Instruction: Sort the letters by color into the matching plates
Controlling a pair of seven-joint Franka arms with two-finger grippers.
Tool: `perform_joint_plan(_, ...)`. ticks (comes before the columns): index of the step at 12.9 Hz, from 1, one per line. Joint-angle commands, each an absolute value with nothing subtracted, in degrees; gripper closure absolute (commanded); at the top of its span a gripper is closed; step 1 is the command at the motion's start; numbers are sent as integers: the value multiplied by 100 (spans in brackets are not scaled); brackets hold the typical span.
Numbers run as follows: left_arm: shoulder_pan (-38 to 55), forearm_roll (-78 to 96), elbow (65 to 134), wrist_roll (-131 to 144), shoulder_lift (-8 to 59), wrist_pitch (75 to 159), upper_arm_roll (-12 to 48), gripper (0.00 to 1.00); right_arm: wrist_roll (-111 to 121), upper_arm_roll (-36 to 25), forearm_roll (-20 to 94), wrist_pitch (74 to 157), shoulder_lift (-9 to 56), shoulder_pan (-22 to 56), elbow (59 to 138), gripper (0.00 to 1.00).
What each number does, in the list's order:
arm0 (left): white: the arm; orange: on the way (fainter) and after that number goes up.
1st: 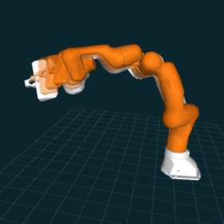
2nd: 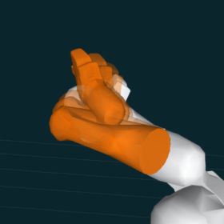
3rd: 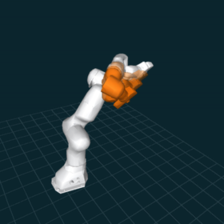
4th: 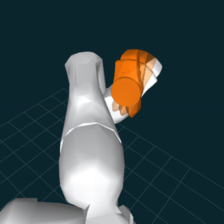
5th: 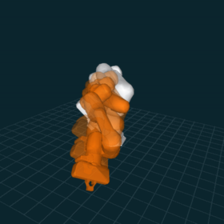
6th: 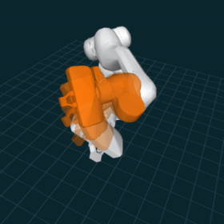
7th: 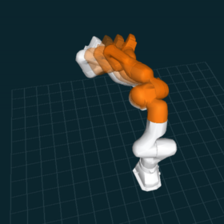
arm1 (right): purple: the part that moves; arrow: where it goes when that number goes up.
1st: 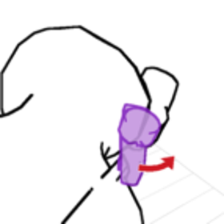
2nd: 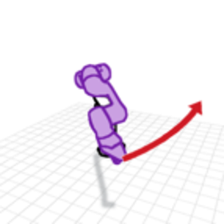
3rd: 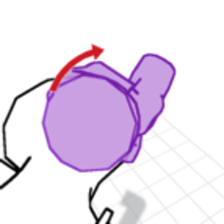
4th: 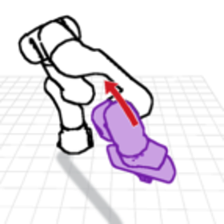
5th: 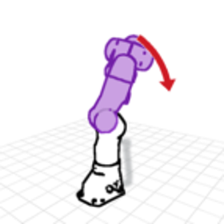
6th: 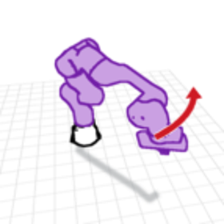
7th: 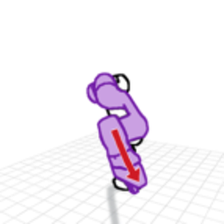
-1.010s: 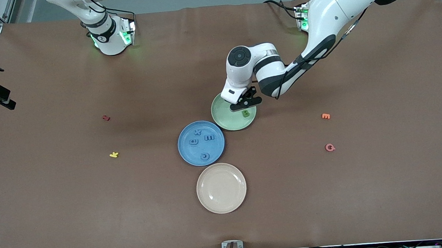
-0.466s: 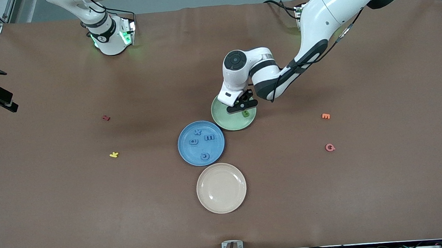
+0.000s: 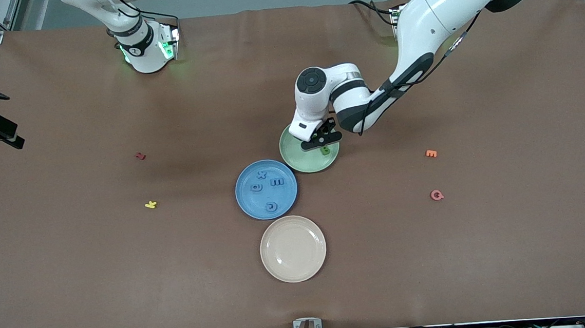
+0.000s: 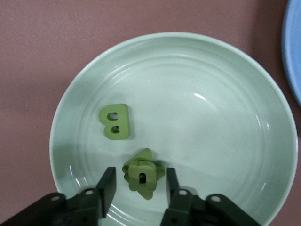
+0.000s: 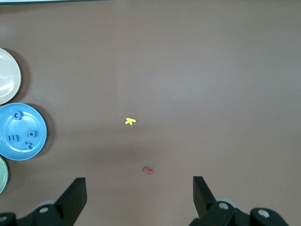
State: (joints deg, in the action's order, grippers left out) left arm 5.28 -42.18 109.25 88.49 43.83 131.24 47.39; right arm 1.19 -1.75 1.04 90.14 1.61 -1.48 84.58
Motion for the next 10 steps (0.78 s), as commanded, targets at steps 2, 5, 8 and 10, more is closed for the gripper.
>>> perform_joint_plan(2, 484, -4219, 10741, 8991, 4316, 13070, 4728, 0, 106, -132, 18, 8983, 229, -176, 8314, 0)
perform_joint_plan(5, 300, -4219, 10522, 8913, 4044, 12895, 4737, 0, 114, -132, 18, 8991, 229, -176, 8314, 0)
perform_joint_plan(8, 79, -4219, 9925, 8448, 3912, 12298, 4764, 0, 114, -132, 18, 8991, 229, -176, 8314, 0)
perform_joint_plan(10, -78, -4219, 9512, 8079, 3885, 11902, 4764, 0, 114, -132, 18, 8991, 229, -176, 8314, 0)
